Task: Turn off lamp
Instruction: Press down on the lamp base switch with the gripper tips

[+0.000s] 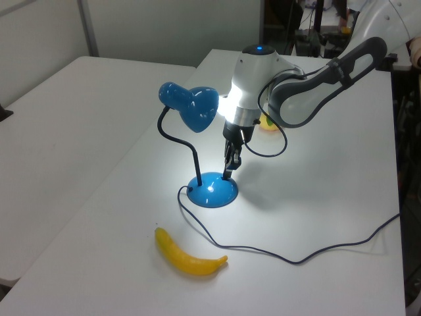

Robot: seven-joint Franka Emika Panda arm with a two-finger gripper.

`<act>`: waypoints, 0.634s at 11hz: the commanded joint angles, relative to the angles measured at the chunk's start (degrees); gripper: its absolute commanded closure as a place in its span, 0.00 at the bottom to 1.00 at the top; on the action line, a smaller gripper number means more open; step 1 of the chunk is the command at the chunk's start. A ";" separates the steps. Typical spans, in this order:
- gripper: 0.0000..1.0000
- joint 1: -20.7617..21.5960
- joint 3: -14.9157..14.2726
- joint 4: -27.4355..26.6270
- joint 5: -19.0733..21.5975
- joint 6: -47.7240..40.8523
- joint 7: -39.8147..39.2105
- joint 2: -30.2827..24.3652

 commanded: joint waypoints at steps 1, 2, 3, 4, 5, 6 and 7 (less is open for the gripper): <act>1.00 0.22 -0.11 -0.86 -0.25 1.44 -1.01 0.03; 1.00 0.13 -0.20 -0.94 -0.25 1.35 -0.83 0.47; 1.00 0.13 -0.20 -1.55 -0.25 1.35 -0.83 0.56; 1.00 0.04 -0.20 -2.08 -0.25 0.92 -0.66 0.47; 1.00 -0.04 -0.20 -2.26 -0.25 0.48 -0.31 0.39; 1.00 -0.22 -0.20 -2.61 -0.17 0.39 0.83 0.39; 1.00 -0.31 -0.20 -3.05 -0.25 0.12 1.54 0.30</act>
